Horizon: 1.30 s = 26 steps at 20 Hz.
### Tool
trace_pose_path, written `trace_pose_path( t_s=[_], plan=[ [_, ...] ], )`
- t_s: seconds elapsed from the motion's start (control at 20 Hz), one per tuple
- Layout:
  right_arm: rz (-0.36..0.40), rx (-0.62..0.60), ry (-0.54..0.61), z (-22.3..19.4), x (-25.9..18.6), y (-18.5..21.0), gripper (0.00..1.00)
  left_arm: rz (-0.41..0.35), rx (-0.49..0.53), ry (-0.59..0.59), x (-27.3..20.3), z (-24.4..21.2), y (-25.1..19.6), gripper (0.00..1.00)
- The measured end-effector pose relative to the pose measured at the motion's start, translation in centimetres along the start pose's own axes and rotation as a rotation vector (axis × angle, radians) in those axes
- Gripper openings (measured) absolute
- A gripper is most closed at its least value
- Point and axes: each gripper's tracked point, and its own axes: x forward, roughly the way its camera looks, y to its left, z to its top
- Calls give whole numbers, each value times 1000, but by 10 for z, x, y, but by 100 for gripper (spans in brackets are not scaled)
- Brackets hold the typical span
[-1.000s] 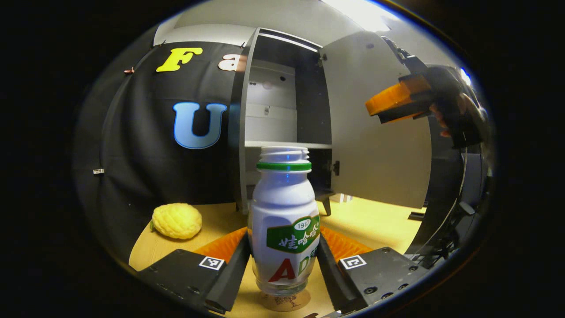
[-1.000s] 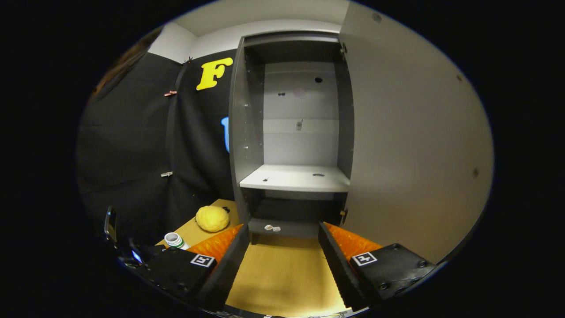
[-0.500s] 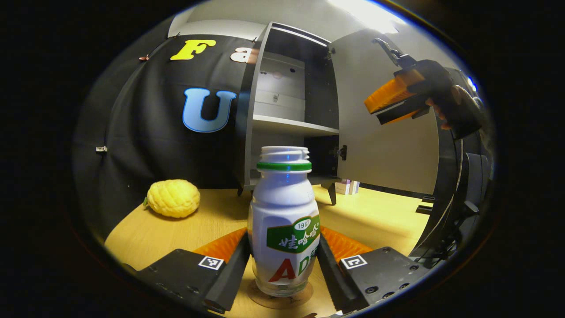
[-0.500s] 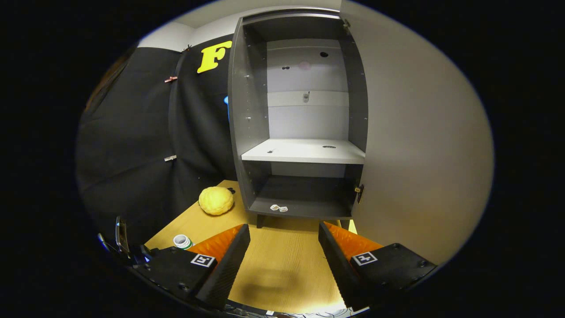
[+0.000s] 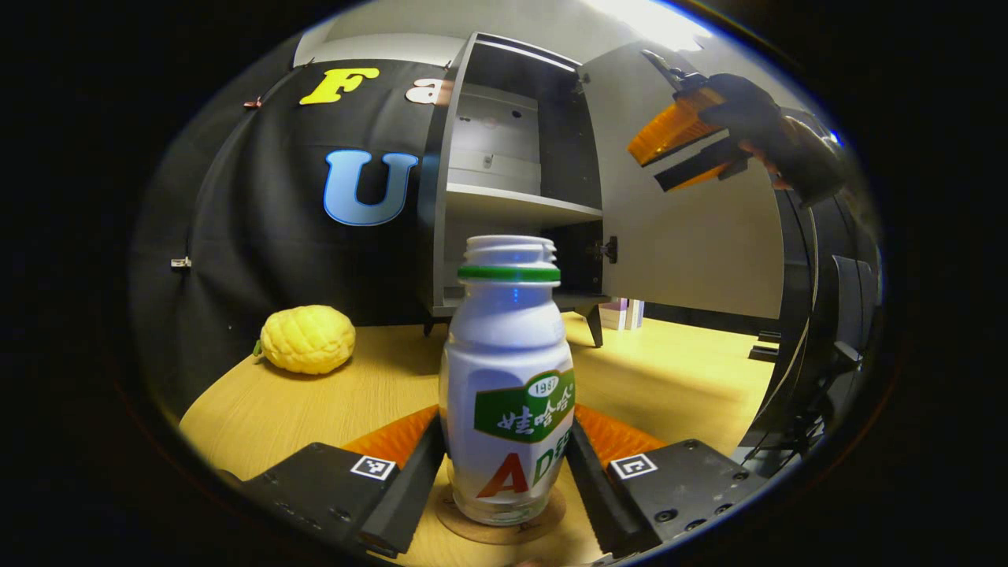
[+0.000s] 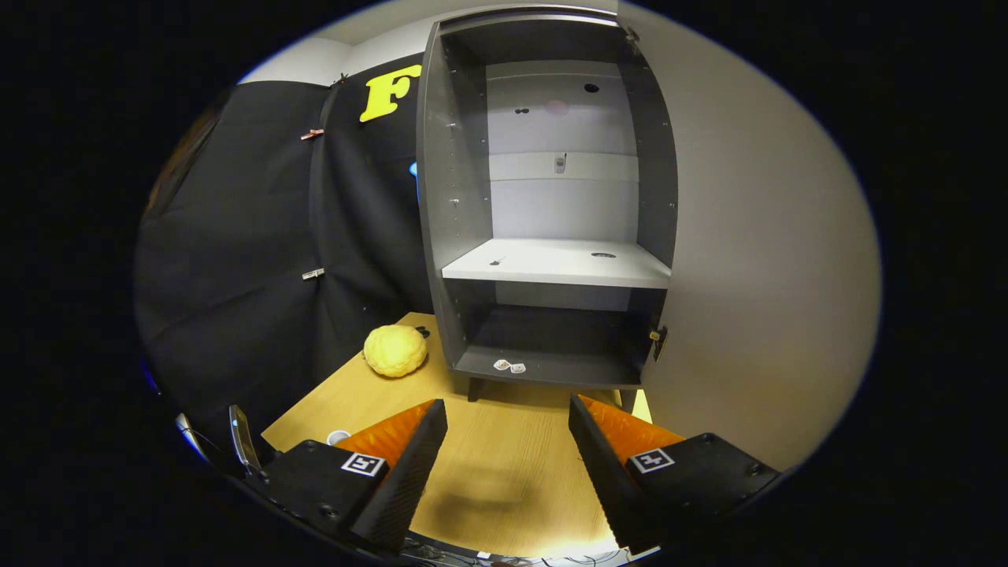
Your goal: Open the cabinet door with the right hand, grasp the bottle in the cabinet with the left hand and place it on the coaster, then close the cabinet door with the right hand.
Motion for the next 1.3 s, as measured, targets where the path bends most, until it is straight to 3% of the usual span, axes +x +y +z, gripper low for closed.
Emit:
trace_pose_path(
  t_s=[0.3,0.6,1.0,1.15,1.2,1.3],
  plan=[
    [-6,14,0,11,-3,3,96,-24,53,-30,1,37,2,86],
    [-42,-4,-90,61,-29,3,96,-75,85,-26,-6,111,-9,86],
    [-90,91,-238,120,-103,-9,96,-142,62,-52,-10,247,-8,87],
    [-121,127,-274,121,-137,-20,96,-120,87,-77,10,291,-4,87],
    [-144,129,-287,119,-149,-26,92,-126,78,-77,18,301,-7,87],
    [-200,126,-306,111,-177,-42,96,-137,40,-78,35,317,-16,88]
  ],
)
